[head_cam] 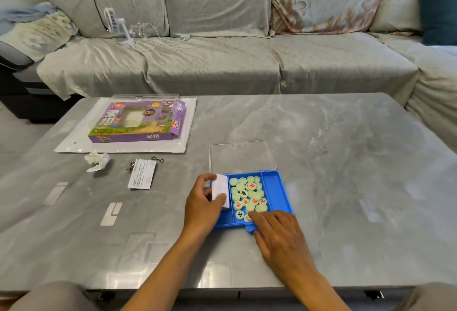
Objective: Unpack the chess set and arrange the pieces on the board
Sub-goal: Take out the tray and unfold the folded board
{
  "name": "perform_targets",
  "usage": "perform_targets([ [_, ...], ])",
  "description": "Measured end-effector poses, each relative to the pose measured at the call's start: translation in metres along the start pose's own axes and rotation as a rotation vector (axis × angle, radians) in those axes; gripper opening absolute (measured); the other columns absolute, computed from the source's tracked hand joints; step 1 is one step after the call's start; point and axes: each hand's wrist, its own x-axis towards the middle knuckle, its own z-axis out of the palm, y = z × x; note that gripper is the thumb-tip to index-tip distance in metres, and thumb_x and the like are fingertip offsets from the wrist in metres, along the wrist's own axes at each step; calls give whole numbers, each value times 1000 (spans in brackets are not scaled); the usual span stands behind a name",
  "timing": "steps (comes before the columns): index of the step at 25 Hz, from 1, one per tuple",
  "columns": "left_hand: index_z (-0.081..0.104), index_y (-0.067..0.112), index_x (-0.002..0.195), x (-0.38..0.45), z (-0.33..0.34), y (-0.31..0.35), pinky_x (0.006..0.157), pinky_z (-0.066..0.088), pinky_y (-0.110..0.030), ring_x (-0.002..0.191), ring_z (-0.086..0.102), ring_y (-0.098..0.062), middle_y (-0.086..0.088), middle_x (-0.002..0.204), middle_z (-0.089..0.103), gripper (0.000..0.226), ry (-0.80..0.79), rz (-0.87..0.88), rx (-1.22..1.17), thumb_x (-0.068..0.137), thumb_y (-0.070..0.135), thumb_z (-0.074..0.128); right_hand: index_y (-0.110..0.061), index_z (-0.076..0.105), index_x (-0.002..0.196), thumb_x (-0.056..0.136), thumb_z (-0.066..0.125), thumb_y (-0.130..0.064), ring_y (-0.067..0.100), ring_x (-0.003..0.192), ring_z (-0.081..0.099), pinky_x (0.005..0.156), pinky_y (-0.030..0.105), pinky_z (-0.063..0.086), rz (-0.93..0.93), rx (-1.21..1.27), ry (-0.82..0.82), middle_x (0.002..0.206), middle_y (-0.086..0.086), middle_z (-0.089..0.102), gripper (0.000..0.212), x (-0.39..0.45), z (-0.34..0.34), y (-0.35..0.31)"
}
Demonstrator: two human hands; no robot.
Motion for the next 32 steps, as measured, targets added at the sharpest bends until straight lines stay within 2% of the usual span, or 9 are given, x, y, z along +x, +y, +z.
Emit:
perform_targets([
  [3, 50, 35, 115, 2, -8, 4, 63, 55, -28, 85, 67, -13, 2, 88, 72, 40, 60, -88, -213, 88, 9, 64, -21, 64, 98, 71, 82, -30, 15, 78, 59, 61, 28, 51, 14, -61, -8, 90, -4, 66, 34, 9, -1, 13],
  [7, 50, 33, 119, 6, -5, 11, 74, 52, -32, 89, 65, -17, 6, 90, 70, 41, 24, -92, -203, 87, 11, 64, -19, 70, 86, 72, 81, -17, 23, 70, 59, 57, 35, 48, 139, -122, 14, 79, -1, 65, 18, 13, -23, 78],
  [11, 53, 33, 114, 7, 21, 20, 65, 45, -25, 85, 64, -15, 3, 92, 71, 37, -41, -80, -146, 85, 11, 63, -17, 71, 92, 84, 70, -16, 27, 82, 62, 61, 37, 51, 373, -179, -67, 90, 2, 69, 8, 13, -60, 165],
  [14, 55, 40, 106, 14, 42, 17, 75, 49, -32, 90, 65, -16, 9, 92, 72, 36, -45, -99, -101, 81, 17, 65, -20, 69, 101, 93, 58, -22, 24, 96, 59, 68, 37, 50, 508, -208, -116, 102, 0, 66, 14, 14, -77, 215],
  [17, 56, 44, 101, 20, 47, 11, 90, 51, -41, 93, 65, -14, 15, 94, 72, 33, -58, -96, -18, 79, 23, 67, -18, 68, 101, 93, 56, -21, 26, 95, 58, 68, 38, 50, 538, -210, -90, 102, 3, 66, 15, 22, -80, 240],
  [23, 54, 35, 117, 20, 39, 9, 70, 48, -25, 92, 66, -12, 9, 101, 72, 40, -112, -84, -44, 84, 18, 68, -14, 68, 107, 87, 52, -4, 29, 99, 54, 70, 36, 45, 578, -251, -144, 105, 8, 63, 27, 60, -66, 271],
  [26, 55, 34, 115, 24, 40, 10, 69, 48, -24, 91, 66, -10, 11, 99, 71, 37, -124, -98, -50, 85, 18, 68, -5, 63, 114, 73, 58, 7, 38, 101, 47, 81, 44, 41, 669, -313, 41, 111, 16, 54, 42, 61, -64, 255],
  [29, 55, 34, 112, 22, 41, 10, 69, 47, -25, 90, 66, -12, 9, 97, 73, 31, -128, -87, -60, 86, 21, 67, -10, 64, 109, 77, 57, -3, 30, 92, 56, 78, 39, 45, 549, -4, 207, 103, 8, 62, 33, 56, -49, 162],
  [32, 57, 30, 108, 16, 34, 8, 68, 48, -24, 84, 69, -15, 1, 94, 75, 22, -137, -50, -148, 90, 18, 64, -20, 65, 100, 88, 62, -18, 8, 80, 64, 75, 24, 51, 605, 755, -76, 90, -8, 69, 13, 61, -27, 42],
])
